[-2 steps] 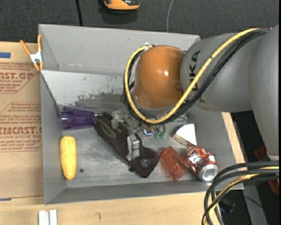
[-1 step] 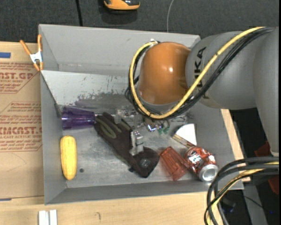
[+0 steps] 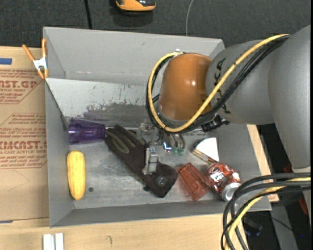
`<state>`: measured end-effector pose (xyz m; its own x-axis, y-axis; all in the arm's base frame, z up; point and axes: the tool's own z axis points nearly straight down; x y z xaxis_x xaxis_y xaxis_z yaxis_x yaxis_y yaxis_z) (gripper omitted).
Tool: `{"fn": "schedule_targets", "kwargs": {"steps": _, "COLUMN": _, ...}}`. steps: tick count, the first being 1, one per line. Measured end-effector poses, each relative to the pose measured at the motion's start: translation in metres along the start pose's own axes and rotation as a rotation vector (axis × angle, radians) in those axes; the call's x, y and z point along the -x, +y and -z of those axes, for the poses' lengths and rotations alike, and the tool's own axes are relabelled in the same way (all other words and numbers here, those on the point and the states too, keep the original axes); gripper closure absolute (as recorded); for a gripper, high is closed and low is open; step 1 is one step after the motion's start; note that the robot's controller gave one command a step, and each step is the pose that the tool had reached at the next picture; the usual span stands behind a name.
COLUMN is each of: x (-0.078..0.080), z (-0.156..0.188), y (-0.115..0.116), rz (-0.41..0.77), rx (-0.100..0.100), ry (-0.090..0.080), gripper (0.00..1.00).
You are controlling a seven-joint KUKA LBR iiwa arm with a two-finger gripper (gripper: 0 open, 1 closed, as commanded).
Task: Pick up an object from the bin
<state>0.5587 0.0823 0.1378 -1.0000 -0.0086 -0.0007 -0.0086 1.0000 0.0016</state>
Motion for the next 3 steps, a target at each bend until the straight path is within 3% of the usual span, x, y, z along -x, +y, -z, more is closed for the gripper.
{"fn": "schedule_targets", "kwargs": {"steps": 1, "x": 0.015, "z": -0.023, "y": -0.005, "rz": 0.081, "rx": -0.001, "ry": -0.002, "gripper": 0.00}}
{"fn": "schedule_targets", "kwargs": {"steps": 2, "x": 0.030, "z": -0.066, "y": 0.000, "rz": 0.131, "rx": 0.002, "ry": -0.006, "gripper": 1.00}}
{"fn": "schedule_targets", "kwargs": {"steps": 3, "x": 0.030, "z": -0.066, "y": 0.000, "rz": 0.132, "rx": 0.002, "ry": -0.006, "gripper": 1.00}}
